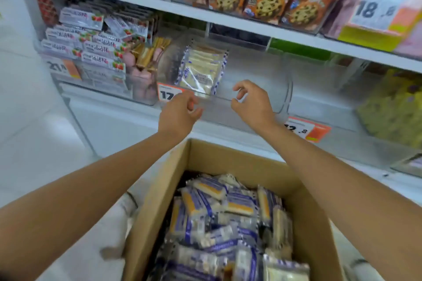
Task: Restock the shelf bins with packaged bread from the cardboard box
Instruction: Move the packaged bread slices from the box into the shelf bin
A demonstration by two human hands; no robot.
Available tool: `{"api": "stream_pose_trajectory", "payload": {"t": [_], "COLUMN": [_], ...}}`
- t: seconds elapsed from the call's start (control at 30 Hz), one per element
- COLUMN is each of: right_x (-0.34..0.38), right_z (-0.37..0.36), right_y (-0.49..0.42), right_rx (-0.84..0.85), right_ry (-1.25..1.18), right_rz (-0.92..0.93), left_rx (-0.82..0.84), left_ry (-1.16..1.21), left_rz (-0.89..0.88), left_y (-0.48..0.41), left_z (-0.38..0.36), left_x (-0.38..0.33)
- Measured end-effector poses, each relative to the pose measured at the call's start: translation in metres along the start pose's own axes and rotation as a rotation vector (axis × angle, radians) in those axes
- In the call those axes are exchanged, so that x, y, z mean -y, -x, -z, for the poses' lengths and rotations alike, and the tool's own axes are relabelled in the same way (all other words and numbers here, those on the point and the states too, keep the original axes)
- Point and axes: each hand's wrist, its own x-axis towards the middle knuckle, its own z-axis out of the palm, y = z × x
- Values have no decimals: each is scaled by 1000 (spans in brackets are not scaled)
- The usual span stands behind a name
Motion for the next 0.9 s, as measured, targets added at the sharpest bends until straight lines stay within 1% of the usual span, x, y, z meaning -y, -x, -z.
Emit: {"api": "stream_pose_trajectory", "payload": {"t": [0.07, 0.13, 0.2, 0.27, 0.37, 0.4, 0.47, 0.53, 0.57, 0.6, 0.67, 0.73, 0.77, 0.83, 0.9], "right_x": [-13, -36, -65, -96, -129, -136, -148, -160, -163, -164, -161, -154, -152, -148, -143], "right_z": [1, -4, -13, -29, -65, -79, -106, -126, -130, -129, -114, -86, -72, -43, -21], "right_y": [41, 82, 120, 150, 167, 167, 166, 167, 168, 166, 160, 153, 150, 150, 156], "right_rx": [69, 234, 409, 504, 545, 585, 696, 761, 719, 635, 428, 278, 246, 240, 280], "right_ry": [16, 33, 54, 48, 33, 22, 31, 107, 119, 93, -34, -175, -258, -461, -667], "right_rz": [-40, -104, -210, -303, -382, -394, -363, -259, -243, -259, -292, -338, -392, -517, -609], "left_rx": [150, 281, 367, 396, 359, 360, 403, 437, 441, 440, 411, 382, 371, 391, 491], "left_ry": [44, 45, 25, 52, 76, 75, 71, 91, 100, 103, 114, 138, 157, 226, 397], "left_rz": [53, 101, 146, 205, 331, 358, 387, 405, 409, 414, 443, 480, 490, 531, 582], "left_y": [31, 61, 88, 108, 124, 127, 130, 131, 130, 129, 125, 124, 125, 125, 126], "left_z": [-17, -32, -45, -57, -68, -71, -78, -84, -86, -88, -89, -90, -91, -90, -89], "left_x": [1, 8, 21, 38, 63, 71, 79, 80, 78, 76, 72, 67, 64, 57, 48]}}
